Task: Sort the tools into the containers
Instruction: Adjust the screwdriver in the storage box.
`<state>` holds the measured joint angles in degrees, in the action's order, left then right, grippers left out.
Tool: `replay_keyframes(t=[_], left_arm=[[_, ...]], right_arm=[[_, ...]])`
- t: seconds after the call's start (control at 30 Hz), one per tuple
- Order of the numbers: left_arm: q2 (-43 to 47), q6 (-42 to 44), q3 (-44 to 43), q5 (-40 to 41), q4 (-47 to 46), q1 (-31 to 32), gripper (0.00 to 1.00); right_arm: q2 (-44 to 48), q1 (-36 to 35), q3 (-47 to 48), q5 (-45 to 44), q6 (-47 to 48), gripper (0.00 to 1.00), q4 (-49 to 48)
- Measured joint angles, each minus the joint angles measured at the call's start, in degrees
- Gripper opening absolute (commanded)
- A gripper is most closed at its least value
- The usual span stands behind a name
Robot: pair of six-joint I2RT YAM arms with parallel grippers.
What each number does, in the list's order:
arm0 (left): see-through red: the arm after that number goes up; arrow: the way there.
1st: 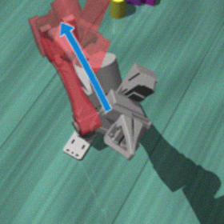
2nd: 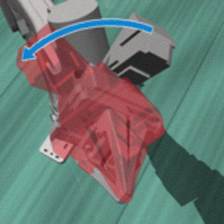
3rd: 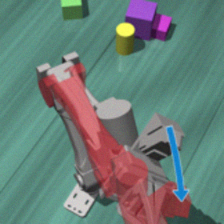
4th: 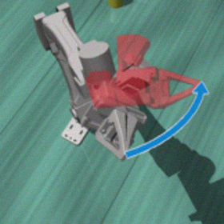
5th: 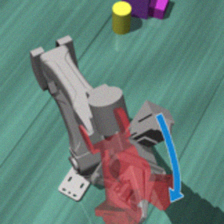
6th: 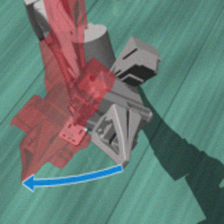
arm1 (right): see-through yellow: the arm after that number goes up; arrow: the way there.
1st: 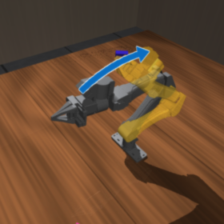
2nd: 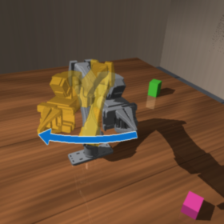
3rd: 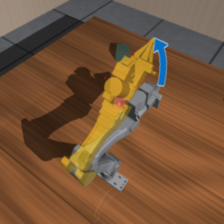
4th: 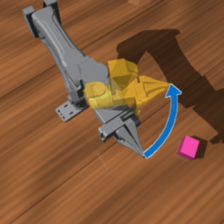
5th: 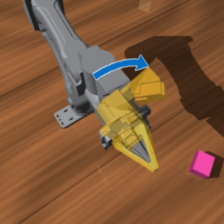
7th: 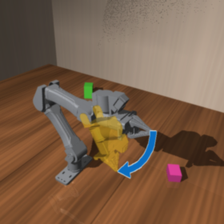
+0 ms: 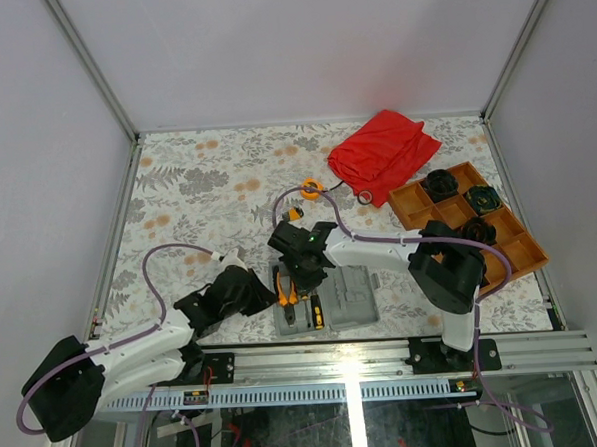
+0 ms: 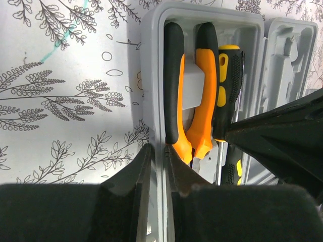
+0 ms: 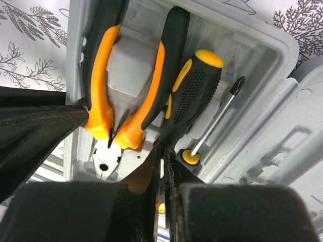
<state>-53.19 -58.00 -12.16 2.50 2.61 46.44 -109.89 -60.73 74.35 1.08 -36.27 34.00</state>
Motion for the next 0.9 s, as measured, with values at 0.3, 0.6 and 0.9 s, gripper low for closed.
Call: replay_keyframes(t=[0.3,0.6,0.9], left_arm=[[-1.14,0.15,-1.18,3.23,1.09,2.54,0.0],[-2.58,0.59,-2.19,5.14,1.66,4.04,0.0],[-4.13,1.62,-3.41,5.77,2.47,4.63,0.0]], right_arm=[[-1.14,-0.02,-0.76,0.72,-1.44,0.0,-0.68],[-1.55,-0.17,-0.72,0.87,-2.36,0.0,-0.66],[-3.69,-1.55,2.54,-1.14,-2.34,0.0,2.6]])
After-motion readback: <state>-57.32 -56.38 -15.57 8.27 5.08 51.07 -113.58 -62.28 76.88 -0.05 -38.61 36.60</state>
